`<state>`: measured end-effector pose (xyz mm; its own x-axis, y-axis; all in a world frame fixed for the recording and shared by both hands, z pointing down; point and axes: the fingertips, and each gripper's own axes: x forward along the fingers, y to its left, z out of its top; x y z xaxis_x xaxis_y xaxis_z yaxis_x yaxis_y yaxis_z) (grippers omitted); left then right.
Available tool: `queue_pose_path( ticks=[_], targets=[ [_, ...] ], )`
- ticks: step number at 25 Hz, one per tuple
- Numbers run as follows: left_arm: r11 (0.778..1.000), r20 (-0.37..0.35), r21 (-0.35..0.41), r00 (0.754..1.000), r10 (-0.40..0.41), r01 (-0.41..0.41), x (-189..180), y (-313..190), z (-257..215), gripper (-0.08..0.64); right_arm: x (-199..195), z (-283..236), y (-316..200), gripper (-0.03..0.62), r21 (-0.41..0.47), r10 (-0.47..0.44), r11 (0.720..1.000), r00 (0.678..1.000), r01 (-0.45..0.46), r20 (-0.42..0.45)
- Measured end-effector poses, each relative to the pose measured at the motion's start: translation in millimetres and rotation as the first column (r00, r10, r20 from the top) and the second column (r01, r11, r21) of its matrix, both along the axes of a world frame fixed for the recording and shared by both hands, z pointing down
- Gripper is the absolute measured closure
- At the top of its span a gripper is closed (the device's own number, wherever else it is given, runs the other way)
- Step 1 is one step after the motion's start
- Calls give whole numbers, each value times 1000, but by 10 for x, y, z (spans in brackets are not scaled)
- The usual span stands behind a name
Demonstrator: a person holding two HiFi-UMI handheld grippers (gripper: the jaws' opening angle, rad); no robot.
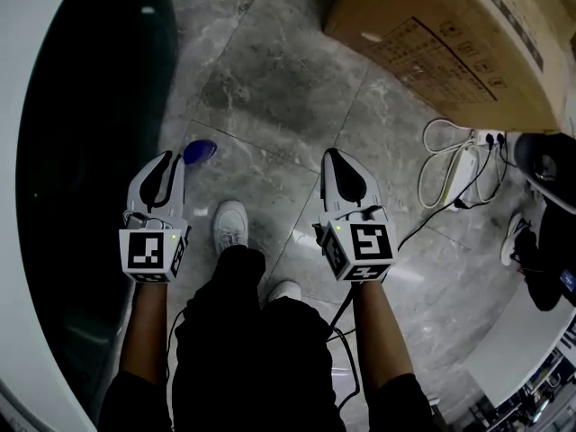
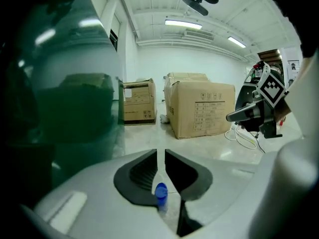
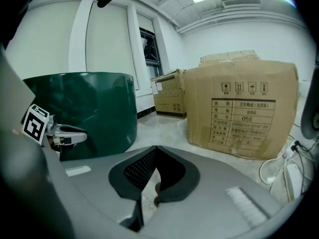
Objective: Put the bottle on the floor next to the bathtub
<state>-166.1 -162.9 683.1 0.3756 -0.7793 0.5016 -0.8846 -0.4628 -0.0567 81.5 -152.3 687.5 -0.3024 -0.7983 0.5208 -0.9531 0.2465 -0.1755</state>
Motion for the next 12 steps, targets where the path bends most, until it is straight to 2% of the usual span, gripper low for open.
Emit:
queue_pose_path(
  ticks=[2,7,12],
  targets=[
    [1000,4,-20,1000,3,-2,21,12,-151,555,5,-225,-10,566,1,2,1000,1000,-2,5],
    [997,10,-70,1000,14,-14,142,65,-525,560,4,-713,68,566,-21,6,1000,1000,-6,23],
    [991,15,-135,1000,4,-2,241,171,-816,560,42,-1136,177,566,-37,-9,999,1000,10,6]
  ],
)
